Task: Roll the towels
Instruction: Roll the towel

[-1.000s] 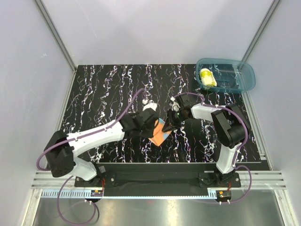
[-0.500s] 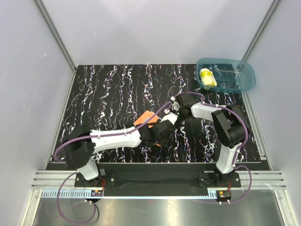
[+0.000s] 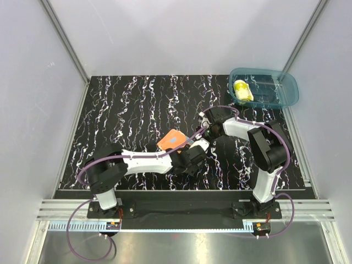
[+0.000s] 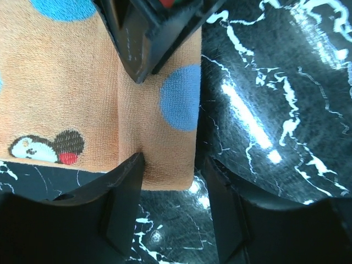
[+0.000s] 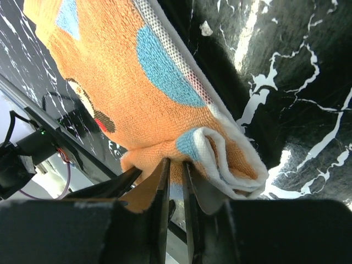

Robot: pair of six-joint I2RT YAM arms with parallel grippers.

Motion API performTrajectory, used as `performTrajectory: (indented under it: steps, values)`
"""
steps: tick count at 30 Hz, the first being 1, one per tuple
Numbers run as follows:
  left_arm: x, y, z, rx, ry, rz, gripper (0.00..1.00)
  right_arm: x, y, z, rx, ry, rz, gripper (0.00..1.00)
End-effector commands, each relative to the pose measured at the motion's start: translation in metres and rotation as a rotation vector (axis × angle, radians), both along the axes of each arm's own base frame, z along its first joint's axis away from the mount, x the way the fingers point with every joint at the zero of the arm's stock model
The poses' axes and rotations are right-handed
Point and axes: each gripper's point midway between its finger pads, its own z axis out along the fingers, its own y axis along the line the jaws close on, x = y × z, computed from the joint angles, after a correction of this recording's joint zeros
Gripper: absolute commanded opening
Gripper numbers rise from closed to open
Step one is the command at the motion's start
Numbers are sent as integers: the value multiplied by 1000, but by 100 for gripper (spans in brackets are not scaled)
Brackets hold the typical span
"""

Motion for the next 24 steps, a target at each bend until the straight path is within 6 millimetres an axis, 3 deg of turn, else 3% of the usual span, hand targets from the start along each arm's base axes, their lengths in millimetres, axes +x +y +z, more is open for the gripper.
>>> performTrajectory:
  steps: [1,4,9,16,24]
  values:
    - [7,6,-10,22,-36,22,55,12,-7,-4,-52,-38,10,22]
    - [1,17,-20,33,-27,26,57,14,-7,-5,-55,-37,16,22]
    - [0,18,-30,45,-13,22,55,20,-4,-7,-53,-34,28,22]
    - [-1,29,-51,91,19,34,36,26,-4,-12,-68,-19,52,22]
    - [3,30,-60,97,60,40,19,30,-14,-16,-83,-6,37,22]
